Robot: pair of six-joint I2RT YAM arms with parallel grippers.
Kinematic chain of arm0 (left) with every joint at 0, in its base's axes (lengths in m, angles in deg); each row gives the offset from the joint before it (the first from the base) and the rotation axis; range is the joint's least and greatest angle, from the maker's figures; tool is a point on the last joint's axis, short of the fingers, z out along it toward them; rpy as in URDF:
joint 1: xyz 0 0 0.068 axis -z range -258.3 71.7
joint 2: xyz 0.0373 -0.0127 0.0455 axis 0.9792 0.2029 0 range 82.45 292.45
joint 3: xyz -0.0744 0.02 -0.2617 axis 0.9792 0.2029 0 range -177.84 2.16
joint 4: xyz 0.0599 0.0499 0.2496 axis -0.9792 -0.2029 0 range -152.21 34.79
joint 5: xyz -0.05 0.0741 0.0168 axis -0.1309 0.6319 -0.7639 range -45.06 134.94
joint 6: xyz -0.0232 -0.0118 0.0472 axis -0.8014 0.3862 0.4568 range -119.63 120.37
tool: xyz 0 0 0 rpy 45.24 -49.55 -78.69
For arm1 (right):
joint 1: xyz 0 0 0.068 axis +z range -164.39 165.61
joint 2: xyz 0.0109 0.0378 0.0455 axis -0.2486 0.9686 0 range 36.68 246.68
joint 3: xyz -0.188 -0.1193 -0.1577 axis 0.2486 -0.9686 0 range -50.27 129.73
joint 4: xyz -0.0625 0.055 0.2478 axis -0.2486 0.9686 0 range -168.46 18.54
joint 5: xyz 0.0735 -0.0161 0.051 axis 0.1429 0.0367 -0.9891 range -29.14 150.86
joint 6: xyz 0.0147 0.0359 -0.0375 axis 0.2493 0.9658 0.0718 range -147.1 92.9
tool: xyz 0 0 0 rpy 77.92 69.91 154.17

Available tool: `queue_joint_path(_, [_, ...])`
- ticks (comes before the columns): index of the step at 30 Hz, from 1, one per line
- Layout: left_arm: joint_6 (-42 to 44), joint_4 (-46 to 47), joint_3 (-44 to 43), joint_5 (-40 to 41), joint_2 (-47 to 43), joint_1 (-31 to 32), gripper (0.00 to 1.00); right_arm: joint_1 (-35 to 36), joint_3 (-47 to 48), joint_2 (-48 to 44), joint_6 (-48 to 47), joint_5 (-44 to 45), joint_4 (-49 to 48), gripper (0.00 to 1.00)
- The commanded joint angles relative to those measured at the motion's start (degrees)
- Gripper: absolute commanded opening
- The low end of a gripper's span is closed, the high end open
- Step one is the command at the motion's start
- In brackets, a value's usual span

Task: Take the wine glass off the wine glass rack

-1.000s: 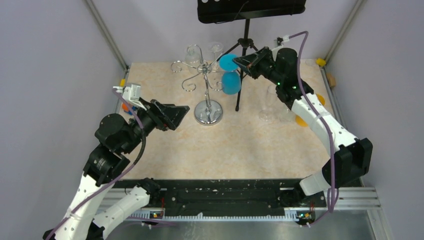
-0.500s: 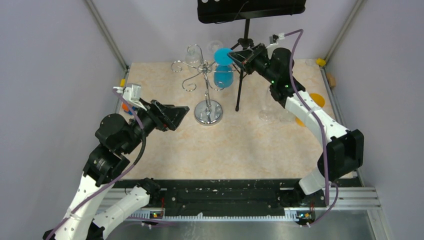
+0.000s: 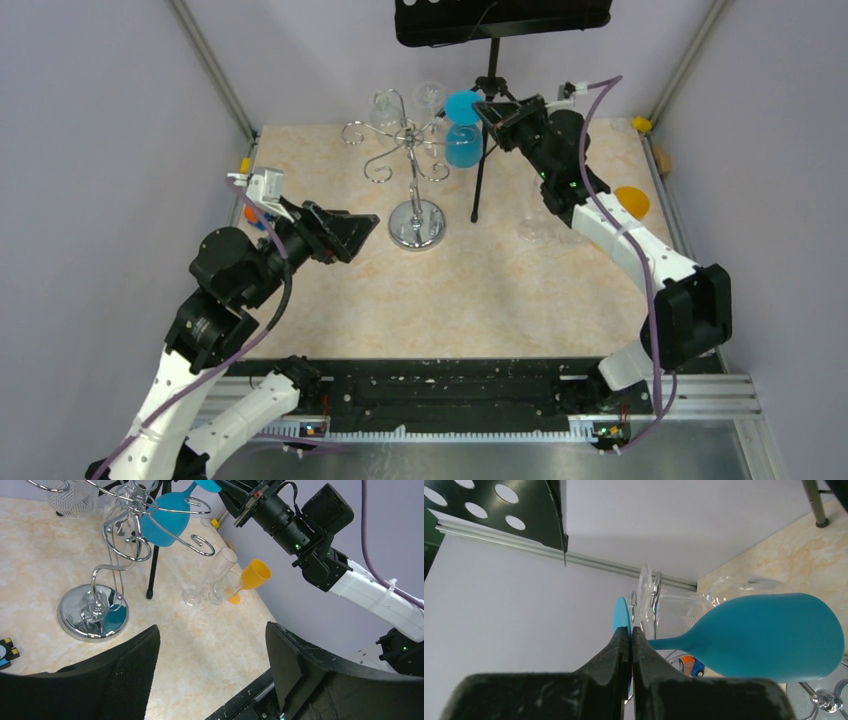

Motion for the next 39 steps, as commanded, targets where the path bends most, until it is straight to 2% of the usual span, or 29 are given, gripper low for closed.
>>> queue_joint_path(1, [0.67, 1.07, -2.4, -1.43, -0.06, -0.13, 0.81, -0.33, -0.86, -7.67, -1.89, 6.74, -2.5, 0.0])
queue_joint_path(6, [-1.2, 4.74, -1.65, -5.43, 0.61, -0.12, 0.8, -0.43, -4.21, -13.59, -3.95, 10.24, -1.31, 0.0])
queue_joint_path(12, [-5.6, 10.67, -2.83, -18.79, 5.2, -0.09, 0.78, -0.49, -12.68, -23.5, -5.03, 12.65, 0.25, 0.0])
queue_joint_path(16, [-9.13, 15.16, -2.14, -24.66, 7.56, 0.04, 0.81, -0.5, -17.41, -31.1, -4.38, 13.28, 2.94, 0.0])
queue_joint_path(23, [-17.49, 26.62, 3.66, -24.39, 8.37, 0.82, 0.88, -0.51, -20.32, -43.0, -0.13, 9.75, 10.75, 0.0])
queue_joint_path(30, [-27.27, 38.74, 7.51, -24.14, 13.28, 3.78, 0.95, -0.45, -21.71, -50.75, 8.2, 1.17, 10.27, 0.0])
queue_joint_path(34, [-27.46, 41.49, 6.25, -22.97, 16.85, 6.19, 0.95, -0.5, -24.95, -53.55, 13.97, -5.02, 6.54, 0.0])
queue_joint_path(37, [-24.07, 37.73, 3.61, -21.41, 18.6, 7.2, 0.95, -0.41, -27.67, -55.9, 17.68, -6.83, 3.68, 0.0])
queue_joint_path(39, [-24.36, 38.44, 4.71, -19.45, 18.9, 7.7, 0.95, -0.42, -27.56, -57.11, 17.78, -7.32, 4.07, 0.0])
